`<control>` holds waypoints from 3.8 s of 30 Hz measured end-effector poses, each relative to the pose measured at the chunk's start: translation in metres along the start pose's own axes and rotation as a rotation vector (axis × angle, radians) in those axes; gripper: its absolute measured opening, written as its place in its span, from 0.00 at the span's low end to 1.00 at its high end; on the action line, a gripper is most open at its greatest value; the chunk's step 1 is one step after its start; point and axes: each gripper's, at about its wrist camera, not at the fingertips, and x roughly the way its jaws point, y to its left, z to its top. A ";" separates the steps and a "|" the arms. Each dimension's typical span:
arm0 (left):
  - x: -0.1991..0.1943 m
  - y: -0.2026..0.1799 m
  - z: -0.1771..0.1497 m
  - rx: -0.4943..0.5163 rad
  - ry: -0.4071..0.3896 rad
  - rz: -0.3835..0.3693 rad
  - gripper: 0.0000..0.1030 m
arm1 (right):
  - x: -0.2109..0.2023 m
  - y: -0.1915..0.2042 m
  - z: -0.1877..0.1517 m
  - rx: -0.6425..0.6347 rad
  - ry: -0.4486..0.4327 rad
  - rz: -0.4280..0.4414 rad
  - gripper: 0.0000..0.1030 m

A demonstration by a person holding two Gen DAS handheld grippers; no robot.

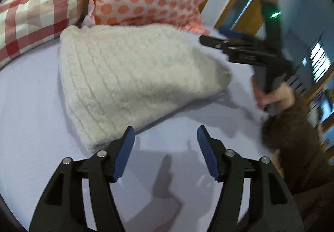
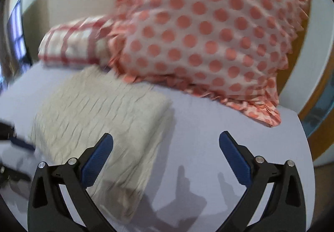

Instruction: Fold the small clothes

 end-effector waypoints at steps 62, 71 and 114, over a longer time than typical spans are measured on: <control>-0.022 -0.024 -0.138 -0.146 -0.097 0.603 0.98 | -0.077 0.137 -0.160 0.183 0.123 -0.066 0.99; -0.020 -0.025 -0.138 -0.158 -0.119 0.617 0.98 | -0.077 0.137 -0.162 0.182 0.116 -0.068 0.99; -0.019 -0.023 -0.137 -0.170 -0.117 0.623 0.98 | -0.078 0.134 -0.163 0.184 0.113 -0.071 0.99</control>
